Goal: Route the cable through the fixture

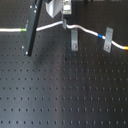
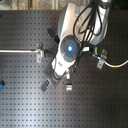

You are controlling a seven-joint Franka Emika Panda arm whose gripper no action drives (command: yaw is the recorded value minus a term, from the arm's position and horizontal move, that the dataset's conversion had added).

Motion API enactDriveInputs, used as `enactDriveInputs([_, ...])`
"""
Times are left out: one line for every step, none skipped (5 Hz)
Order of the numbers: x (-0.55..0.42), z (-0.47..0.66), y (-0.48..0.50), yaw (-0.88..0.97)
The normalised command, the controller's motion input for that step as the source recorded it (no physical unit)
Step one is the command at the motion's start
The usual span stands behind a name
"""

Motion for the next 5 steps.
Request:
enactDriveInputs([-0.102, 0.14, 0.101, 0.87])
enactDriveInputs([-0.104, 0.12, 0.088, 0.85])
enactDriveInputs([-0.056, 0.11, 0.081, 0.85])
enactDriveInputs([-0.025, 0.02, -0.038, 0.00])
enactDriveInputs([-0.228, 0.14, -0.371, -0.25])
